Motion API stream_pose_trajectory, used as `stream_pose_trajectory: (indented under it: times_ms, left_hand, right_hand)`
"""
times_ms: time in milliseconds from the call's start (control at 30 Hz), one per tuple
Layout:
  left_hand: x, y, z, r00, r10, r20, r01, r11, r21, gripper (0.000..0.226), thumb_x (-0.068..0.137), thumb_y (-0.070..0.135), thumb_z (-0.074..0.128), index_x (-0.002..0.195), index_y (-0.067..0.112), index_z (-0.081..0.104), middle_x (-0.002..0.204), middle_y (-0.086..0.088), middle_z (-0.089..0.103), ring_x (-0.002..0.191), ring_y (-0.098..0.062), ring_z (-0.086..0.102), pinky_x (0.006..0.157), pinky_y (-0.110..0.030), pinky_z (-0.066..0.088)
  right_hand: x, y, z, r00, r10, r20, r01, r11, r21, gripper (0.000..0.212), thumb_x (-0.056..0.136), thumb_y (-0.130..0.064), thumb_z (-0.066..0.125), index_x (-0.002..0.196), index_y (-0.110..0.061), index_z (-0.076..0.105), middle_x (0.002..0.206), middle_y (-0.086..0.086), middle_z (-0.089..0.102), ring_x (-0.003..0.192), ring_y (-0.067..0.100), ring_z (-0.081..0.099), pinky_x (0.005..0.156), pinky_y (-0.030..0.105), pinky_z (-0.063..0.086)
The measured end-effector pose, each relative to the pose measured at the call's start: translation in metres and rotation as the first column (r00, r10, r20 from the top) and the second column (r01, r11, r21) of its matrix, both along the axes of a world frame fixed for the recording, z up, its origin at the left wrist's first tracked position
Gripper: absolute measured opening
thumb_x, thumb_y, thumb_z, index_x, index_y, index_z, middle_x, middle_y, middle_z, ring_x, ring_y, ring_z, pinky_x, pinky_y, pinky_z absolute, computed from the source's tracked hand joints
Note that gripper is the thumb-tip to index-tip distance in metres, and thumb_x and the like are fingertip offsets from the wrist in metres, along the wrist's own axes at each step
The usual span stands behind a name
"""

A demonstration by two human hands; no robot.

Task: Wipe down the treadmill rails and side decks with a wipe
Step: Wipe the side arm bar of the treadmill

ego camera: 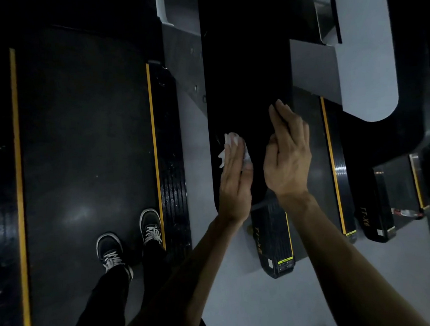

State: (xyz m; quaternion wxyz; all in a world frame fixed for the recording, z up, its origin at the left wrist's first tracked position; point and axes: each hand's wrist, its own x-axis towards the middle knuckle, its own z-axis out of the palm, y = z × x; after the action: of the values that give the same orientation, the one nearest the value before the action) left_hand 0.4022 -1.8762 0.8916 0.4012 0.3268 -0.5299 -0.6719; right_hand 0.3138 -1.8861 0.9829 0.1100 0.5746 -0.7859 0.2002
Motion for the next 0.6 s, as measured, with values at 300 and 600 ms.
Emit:
stream_pose_trajectory:
  times_ms: [300, 600]
  left_hand:
    - [0.000, -0.001, -0.007, 0.993, 0.053, 0.105, -0.037, 0.988, -0.148, 0.060, 0.106, 0.025, 0.038, 0.156, -0.006, 0.028, 0.167, -0.018, 0.024, 0.158, -0.026, 0.019, 0.127, -0.046, 0.019]
    - [-0.003, -0.009, 0.007, 0.997, -0.074, -0.013, 0.073, 0.996, -0.048, 0.056, 0.111, 0.017, 0.032, 0.162, 0.004, 0.014, 0.170, 0.006, 0.004, 0.160, -0.020, -0.001, 0.129, -0.036, 0.005]
  right_hand:
    - [-0.002, 0.001, -0.003, 1.000, -0.001, -0.001, 0.001, 1.000, -0.004, 0.048, 0.094, 0.000, 0.040, 0.138, 0.006, 0.058, 0.146, 0.019, 0.055, 0.133, 0.033, 0.051, 0.107, 0.045, 0.046]
    - [-0.003, 0.001, -0.004, 1.000, 0.007, 0.018, -0.007, 1.000, -0.031, 0.047, 0.095, 0.000, 0.039, 0.138, 0.007, 0.058, 0.146, 0.019, 0.055, 0.134, 0.033, 0.051, 0.107, 0.046, 0.047]
